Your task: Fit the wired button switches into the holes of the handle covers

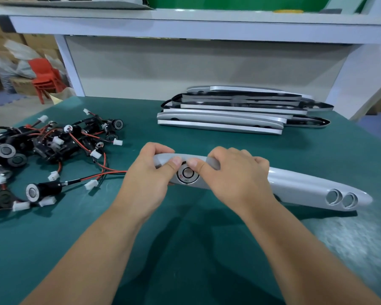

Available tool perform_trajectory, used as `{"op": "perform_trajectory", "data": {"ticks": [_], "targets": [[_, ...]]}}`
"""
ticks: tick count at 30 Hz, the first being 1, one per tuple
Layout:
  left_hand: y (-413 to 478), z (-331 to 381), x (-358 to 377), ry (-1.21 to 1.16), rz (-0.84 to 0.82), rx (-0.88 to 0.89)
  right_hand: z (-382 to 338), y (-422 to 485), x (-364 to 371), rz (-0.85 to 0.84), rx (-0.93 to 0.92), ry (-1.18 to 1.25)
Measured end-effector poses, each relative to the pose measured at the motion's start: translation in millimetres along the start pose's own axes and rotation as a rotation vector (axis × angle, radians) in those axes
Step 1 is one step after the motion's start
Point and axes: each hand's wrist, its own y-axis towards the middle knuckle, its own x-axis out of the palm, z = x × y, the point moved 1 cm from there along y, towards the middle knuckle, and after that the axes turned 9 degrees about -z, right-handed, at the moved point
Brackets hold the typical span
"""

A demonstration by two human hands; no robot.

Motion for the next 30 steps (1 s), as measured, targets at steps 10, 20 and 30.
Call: {"op": "perform_trajectory", "data": {"ticks": [10, 20, 30], "targets": [[11, -14, -28, -0.085, 0.061, -0.141, 114, -19, -23, -0.353, 0.139, -0.215], [13, -20, -13, 0.28, 0.046, -0.22, 153, -33, -28, -0.222, 0.114, -0.28], [10, -31, -12, 0.304, -0.069, -0.344, 158, -36, -24, -0.227, 0.11, -0.282]]}}
